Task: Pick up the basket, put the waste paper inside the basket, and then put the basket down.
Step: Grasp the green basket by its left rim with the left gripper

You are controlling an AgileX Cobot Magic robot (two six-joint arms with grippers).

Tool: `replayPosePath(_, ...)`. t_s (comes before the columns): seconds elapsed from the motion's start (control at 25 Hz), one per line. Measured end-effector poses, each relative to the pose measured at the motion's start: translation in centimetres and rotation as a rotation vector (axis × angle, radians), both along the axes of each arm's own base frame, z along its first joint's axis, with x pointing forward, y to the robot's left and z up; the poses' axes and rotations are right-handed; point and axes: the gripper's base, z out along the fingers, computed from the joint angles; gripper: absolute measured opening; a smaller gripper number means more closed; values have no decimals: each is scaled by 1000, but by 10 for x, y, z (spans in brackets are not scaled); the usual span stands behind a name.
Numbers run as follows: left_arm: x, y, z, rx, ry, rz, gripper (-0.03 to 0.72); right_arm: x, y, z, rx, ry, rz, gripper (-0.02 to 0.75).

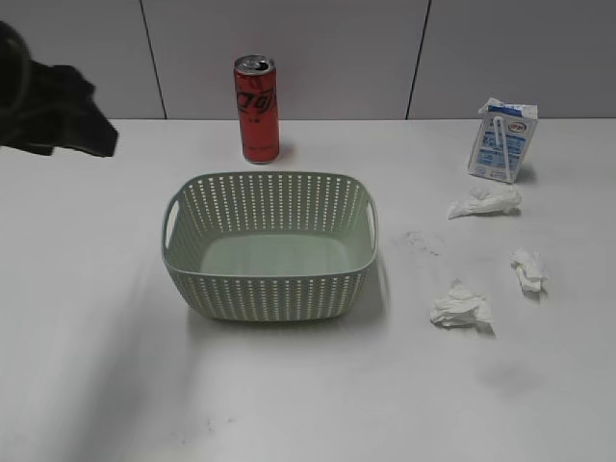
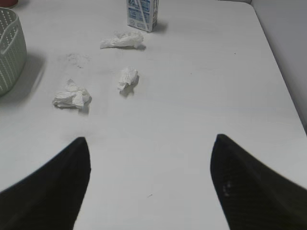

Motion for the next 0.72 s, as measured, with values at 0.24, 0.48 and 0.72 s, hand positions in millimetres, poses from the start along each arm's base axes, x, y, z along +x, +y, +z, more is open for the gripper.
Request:
replayPosePath(0.24, 52, -45, -39, 205, 156, 62, 477, 0, 0, 0, 0, 0, 0, 589)
replayPosePath(0.48, 82, -67, -92, 242, 290, 106, 477, 0, 0, 0, 0, 0, 0, 589)
replayPosePath(0.72, 90, -73, -132, 269, 372, 135, 477, 0, 0, 0, 0, -1, 0, 589)
